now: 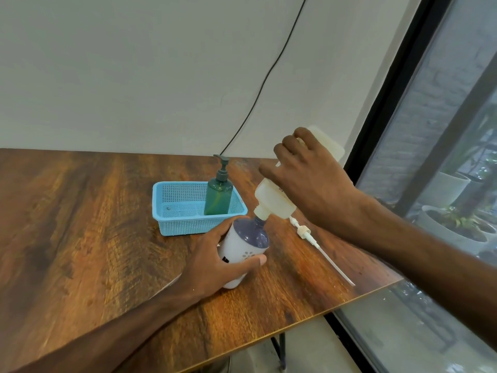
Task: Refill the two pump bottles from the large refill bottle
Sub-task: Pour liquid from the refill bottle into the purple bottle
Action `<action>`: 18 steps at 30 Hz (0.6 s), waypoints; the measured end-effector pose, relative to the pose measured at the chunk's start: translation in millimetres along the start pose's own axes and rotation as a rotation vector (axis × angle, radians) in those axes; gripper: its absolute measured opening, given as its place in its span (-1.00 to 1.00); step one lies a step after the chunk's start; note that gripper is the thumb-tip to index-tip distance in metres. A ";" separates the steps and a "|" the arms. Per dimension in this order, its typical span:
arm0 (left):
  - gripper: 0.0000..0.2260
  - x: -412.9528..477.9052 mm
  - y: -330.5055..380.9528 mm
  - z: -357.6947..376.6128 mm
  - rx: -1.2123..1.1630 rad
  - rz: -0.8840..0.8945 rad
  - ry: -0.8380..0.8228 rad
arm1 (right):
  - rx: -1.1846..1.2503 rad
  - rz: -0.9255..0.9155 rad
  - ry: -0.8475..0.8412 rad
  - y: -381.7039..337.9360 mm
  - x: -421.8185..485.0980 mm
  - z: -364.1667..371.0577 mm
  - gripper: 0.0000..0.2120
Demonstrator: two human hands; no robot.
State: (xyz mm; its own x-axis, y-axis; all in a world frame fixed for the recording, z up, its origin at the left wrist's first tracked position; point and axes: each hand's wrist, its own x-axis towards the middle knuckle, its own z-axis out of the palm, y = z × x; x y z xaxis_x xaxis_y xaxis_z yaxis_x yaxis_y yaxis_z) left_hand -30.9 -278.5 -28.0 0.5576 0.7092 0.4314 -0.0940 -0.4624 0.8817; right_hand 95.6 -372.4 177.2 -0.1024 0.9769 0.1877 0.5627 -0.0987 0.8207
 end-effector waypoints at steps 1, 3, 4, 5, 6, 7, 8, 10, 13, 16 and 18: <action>-0.30 0.1 -1.2 0.1 0.000 -0.004 0.000 | -0.004 0.000 0.004 0.0 0.1 0.2 -0.27; -0.25 0.5 -2.9 -0.1 0.003 -0.011 0.000 | -0.008 0.001 0.004 -0.1 -0.3 0.4 -0.26; -0.26 0.7 -2.8 -0.2 0.004 -0.013 -0.002 | -0.010 0.001 0.006 -0.4 -0.3 0.7 -0.26; -0.27 0.7 -3.0 -0.3 0.006 -0.013 -0.003 | -0.013 -0.001 0.008 -0.6 -0.3 0.6 -0.26; -0.29 0.5 -2.5 -0.2 0.010 -0.012 -0.005 | -0.017 -0.004 0.009 -0.8 -0.2 0.4 -0.26; -0.32 0.3 -2.3 -0.2 0.016 -0.012 -0.002 | -0.021 -0.007 0.010 -1.0 0.1 0.3 -0.26; -0.34 0.3 -2.0 -0.3 0.022 -0.015 -0.002 | -0.023 -0.011 0.010 -1.0 0.5 0.3 -0.27; -0.35 0.6 -2.2 -0.2 0.025 -0.020 -0.001 | -0.026 -0.016 0.014 -1.1 1.8 -0.1 -0.29; -0.33 0.4 -1.5 -0.3 0.023 -0.010 0.008 | -0.033 -0.016 0.016 -1.4 3.0 0.2 -0.31; -0.27 0.5 -3.2 0.4 0.007 -0.003 0.005 | -0.041 -0.019 0.023 -1.1 2.9 0.1 -0.31; -0.26 0.6 -4.1 0.6 0.004 -0.008 0.002 | -0.046 -0.019 0.018 -0.7 2.5 -0.8 -0.30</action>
State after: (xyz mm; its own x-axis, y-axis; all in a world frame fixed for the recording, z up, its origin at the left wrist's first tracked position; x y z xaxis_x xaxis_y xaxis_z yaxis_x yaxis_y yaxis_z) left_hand -29.7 -276.5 -31.5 0.5563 0.7142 0.4248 -0.0863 -0.4588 0.8843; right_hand 94.3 -370.0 177.6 -0.1280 0.9751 0.1809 0.5225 -0.0887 0.8480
